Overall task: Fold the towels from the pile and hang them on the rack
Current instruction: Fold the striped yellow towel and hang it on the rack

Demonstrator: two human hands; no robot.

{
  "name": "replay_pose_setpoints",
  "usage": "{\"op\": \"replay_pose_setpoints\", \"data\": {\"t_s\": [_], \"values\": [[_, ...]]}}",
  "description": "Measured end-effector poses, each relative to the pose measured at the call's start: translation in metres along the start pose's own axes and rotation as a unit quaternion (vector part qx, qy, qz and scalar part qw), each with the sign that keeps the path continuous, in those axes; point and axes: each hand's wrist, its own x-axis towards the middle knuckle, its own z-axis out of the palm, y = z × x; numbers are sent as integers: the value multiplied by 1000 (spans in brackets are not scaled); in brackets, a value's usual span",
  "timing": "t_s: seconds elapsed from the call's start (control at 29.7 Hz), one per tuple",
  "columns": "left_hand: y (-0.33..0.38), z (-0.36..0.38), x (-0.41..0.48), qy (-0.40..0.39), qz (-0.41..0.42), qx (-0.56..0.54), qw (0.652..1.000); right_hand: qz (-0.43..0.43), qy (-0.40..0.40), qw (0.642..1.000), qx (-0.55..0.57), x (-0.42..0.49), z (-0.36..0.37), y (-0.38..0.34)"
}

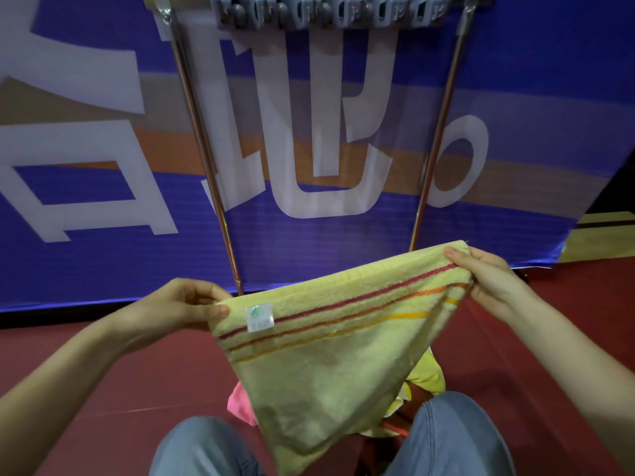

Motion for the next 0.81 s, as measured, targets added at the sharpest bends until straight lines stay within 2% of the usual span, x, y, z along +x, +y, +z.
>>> {"op": "replay_pose_setpoints", "data": {"t_s": [0.17, 0.3, 0.51, 0.64, 0.81], "values": [[8, 7, -1, 92, -29, -9, 995, 8, 11, 1000, 9, -3, 1, 4], [21, 25, 8, 127, -22, -43, 991, 3, -2, 999, -50, -10, 18, 4], [35, 72, 31, 142, 7, -101, 985, -18, -31, 994, -100, -21, 74, 17], [38, 94, 41, 143, 9, -112, 983, -77, -50, 982, -163, -32, 113, 30], [35, 103, 42, 160, 8, -95, 983, -93, -57, 983, -148, -41, 138, 43]]}}
